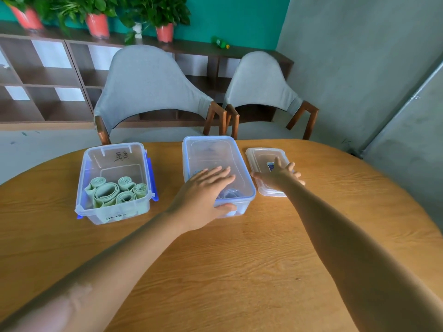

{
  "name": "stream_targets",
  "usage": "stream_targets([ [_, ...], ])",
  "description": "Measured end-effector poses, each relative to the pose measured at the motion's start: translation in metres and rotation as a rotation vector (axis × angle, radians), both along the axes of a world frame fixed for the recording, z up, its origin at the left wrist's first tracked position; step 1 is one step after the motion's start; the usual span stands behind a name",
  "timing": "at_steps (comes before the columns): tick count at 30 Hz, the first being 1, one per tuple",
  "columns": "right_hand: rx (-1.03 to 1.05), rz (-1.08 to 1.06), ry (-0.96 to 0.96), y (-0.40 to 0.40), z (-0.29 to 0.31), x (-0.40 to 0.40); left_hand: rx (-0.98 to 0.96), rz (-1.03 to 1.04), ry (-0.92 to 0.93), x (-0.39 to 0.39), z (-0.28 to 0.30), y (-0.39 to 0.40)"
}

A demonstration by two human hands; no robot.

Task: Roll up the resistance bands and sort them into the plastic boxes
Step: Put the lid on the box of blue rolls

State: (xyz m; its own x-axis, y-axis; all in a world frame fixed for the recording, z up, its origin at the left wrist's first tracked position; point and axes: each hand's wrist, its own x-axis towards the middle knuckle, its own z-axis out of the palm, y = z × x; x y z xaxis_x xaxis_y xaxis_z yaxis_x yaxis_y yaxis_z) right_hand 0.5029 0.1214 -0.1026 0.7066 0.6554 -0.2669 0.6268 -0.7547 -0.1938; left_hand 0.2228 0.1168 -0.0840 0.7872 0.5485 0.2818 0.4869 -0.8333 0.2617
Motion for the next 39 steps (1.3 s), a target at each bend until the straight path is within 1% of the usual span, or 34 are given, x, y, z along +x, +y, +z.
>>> stream_targets([
  [3, 0.031, -0.006, -0.098, -0.004, 0.0, -0.006, -0.084, 0.005, -0.022, 0.0, 0.005, 0.002],
  [5, 0.025, -0.012, -0.12, -0.008, 0.002, -0.006, -0.189, -0.012, -0.064, 0.001, 0.01, 0.004],
  [7, 0.06, -0.05, -0.069, -0.011, 0.007, -0.006, -0.269, -0.006, -0.144, -0.002, 0.015, 0.004],
  [9, 0.147, -0.105, 0.043, -0.012, 0.022, -0.005, -0.286, 0.036, -0.227, -0.009, 0.023, 0.004],
  [11, 0.233, -0.104, 0.116, -0.009, 0.047, -0.011, -0.296, 0.094, -0.275, -0.026, 0.034, 0.005],
  [13, 0.285, -0.058, 0.134, -0.003, 0.077, -0.023, -0.277, 0.139, -0.256, -0.049, 0.041, 0.008],
  [16, 0.329, 0.049, 0.144, 0.007, 0.117, -0.061, -0.22, 0.232, -0.245, -0.089, 0.045, 0.013],
  [19, 0.347, 0.172, 0.159, 0.019, 0.143, -0.117, -0.245, 0.339, -0.293, -0.128, 0.046, 0.017],
  [22, 0.321, 0.321, 0.099, 0.028, 0.155, -0.184, -0.226, 0.434, -0.359, -0.165, 0.05, 0.018],
  [25, 0.252, 0.44, 0.052, 0.037, 0.149, -0.251, -0.199, 0.53, -0.39, -0.204, 0.05, 0.02],
  [30, 0.133, 0.556, 0.075, 0.045, 0.113, -0.34, -0.273, 0.621, -0.413, -0.257, 0.04, 0.026],
  [32, 0.089, 0.549, 0.049, 0.043, 0.097, -0.36, -0.344, 0.647, -0.411, -0.269, 0.035, 0.028],
  [34, 0.094, 0.519, 0.011, 0.041, 0.082, -0.377, -0.423, 0.668, -0.414, -0.277, 0.031, 0.03],
  [39, 0.108, 0.467, -0.09, 0.04, 0.064, -0.394, -0.547, 0.704, -0.44, -0.269, 0.027, 0.035],
])
